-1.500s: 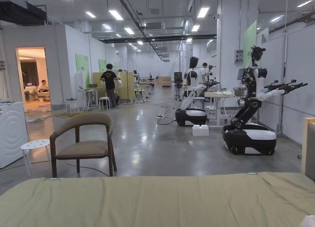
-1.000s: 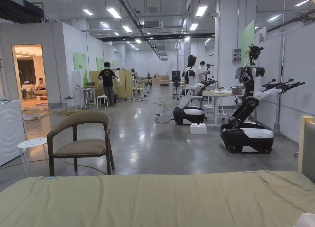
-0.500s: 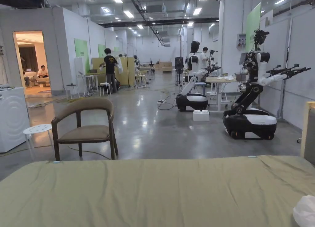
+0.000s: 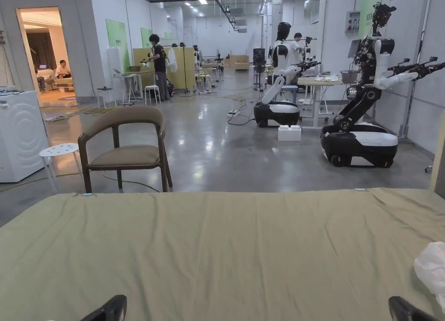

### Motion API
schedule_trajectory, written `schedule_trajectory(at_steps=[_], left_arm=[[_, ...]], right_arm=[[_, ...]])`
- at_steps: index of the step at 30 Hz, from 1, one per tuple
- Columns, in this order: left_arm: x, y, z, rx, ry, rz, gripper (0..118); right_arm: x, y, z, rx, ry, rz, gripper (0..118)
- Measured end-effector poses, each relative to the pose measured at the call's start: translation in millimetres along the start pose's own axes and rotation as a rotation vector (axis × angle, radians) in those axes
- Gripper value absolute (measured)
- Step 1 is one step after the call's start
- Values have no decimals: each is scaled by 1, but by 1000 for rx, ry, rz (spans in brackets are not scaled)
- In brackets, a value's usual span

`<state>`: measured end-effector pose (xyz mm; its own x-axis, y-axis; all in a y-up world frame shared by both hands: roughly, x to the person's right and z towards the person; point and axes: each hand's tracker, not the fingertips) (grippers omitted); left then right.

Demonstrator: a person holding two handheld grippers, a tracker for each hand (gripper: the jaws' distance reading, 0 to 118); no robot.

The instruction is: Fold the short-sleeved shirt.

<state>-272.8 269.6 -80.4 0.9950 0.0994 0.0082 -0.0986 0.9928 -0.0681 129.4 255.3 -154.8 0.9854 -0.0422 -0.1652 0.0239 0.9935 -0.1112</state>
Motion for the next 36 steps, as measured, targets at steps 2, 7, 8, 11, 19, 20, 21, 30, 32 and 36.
schedule_trajectory(at_steps=[2, 7, 8, 11, 19, 20, 21, 30, 32, 36], left_arm=[[-10, -4, 1, 12, -24, 140, 0], [6, -7, 13, 78, 16, -44, 0], [10, -7, 12, 75, 6, -40, 0], [12, -6, 10, 68, -5, -43, 0], [0, -2, 18, 67, 40, -24, 0], [-5, -1, 24, 68, 68, -30, 0], [-11, 0, 30, 66, 100, -39, 0], [-63, -11, 93, 8, 320, -87, 0], [-75, -15, 105, -31, 368, -82, 0], [-106, -22, 112, -115, 394, -51, 28]], right_arm=[[17, -4, -1, -12, -2, -189, 0], [27, -12, 1, -1, -28, -129, 0], [28, -12, 3, -2, -29, -120, 0], [20, -10, 5, 2, -32, -110, 0], [7, -5, 3, 3, 10, -39, 0], [1, -5, 2, 2, 36, -24, 0], [-10, -4, -1, 3, 64, -12, 0], [-92, -16, -24, -30, 305, 37, 0], [-111, -22, -29, -37, 362, 46, 0], [-140, -30, -37, -81, 468, 18, 0]])
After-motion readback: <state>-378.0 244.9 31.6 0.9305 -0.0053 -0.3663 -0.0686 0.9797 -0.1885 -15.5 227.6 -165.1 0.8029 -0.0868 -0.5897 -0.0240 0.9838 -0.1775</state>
